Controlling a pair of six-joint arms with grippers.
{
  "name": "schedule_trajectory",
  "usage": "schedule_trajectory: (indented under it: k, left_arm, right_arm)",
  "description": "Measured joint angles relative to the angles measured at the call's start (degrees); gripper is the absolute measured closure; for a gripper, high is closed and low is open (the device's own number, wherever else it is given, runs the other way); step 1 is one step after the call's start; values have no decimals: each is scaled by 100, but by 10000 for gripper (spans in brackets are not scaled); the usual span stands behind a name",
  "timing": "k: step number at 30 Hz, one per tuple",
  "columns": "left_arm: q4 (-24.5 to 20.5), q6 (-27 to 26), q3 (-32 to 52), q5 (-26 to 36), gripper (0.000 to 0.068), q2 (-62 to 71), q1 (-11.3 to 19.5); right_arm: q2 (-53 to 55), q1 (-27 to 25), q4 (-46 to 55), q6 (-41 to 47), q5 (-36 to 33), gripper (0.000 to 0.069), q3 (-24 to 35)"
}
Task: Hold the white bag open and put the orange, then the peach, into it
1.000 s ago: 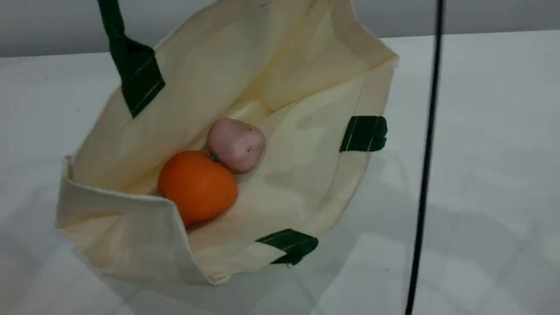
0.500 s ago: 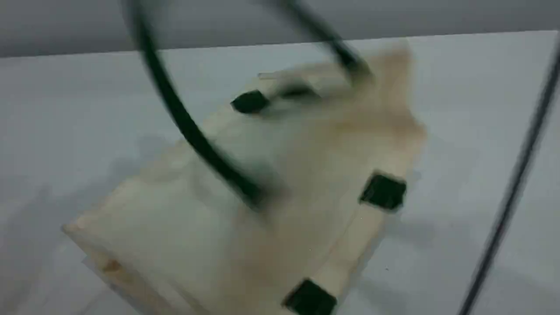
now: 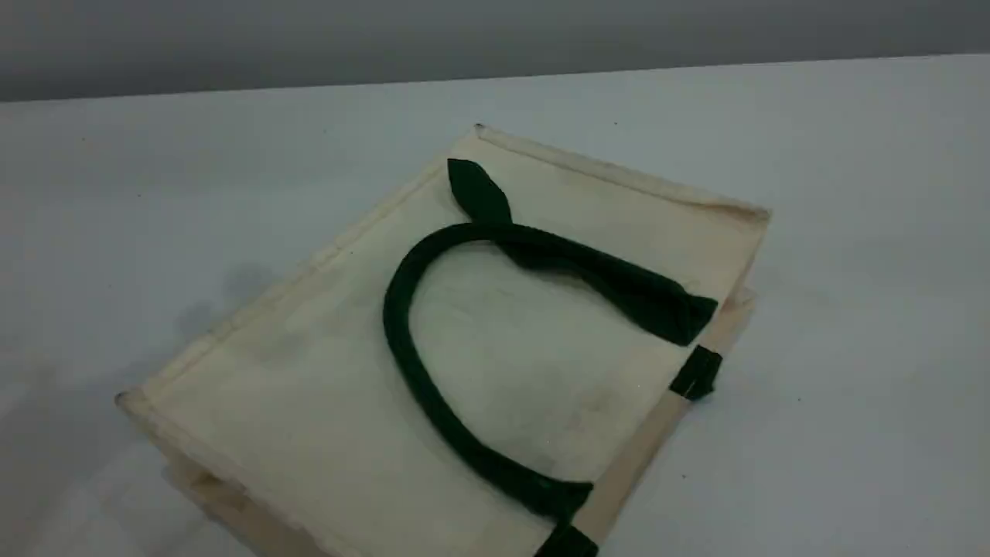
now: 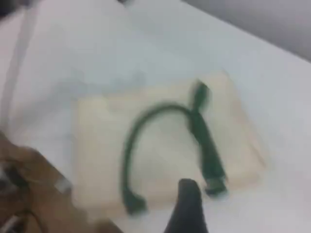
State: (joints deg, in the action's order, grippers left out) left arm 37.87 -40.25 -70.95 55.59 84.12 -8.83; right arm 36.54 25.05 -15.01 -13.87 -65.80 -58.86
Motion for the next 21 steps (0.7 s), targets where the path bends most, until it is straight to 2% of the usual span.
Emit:
schedule_trajectory:
  k: [3,10,13,16,19,21]
  left_arm:
    - [103,0,0,80,342,-347,0]
    - [135,12,0,144,342,-1244,0]
    - [100,15,0,199,342,-1660,-174]
    - [76,19,-5,454,342,-2092,-473]
    - [-53,158,-5,752,342,-2514,-727]
    - [-76,404,1,994,342,-2804,-747]
  right_arm:
    - [-421,0,528,460,-412,160,187]
    - [-1422,0,776,793,-417,160,1332]
    - [-1860,0,924,788,-384,160,2001]
    - [-2286,0,899,788,42,160,2578]
    - [-2650,0,898,915,410,160,2958]
    - [-2791,0,922,934,465,160,2998]
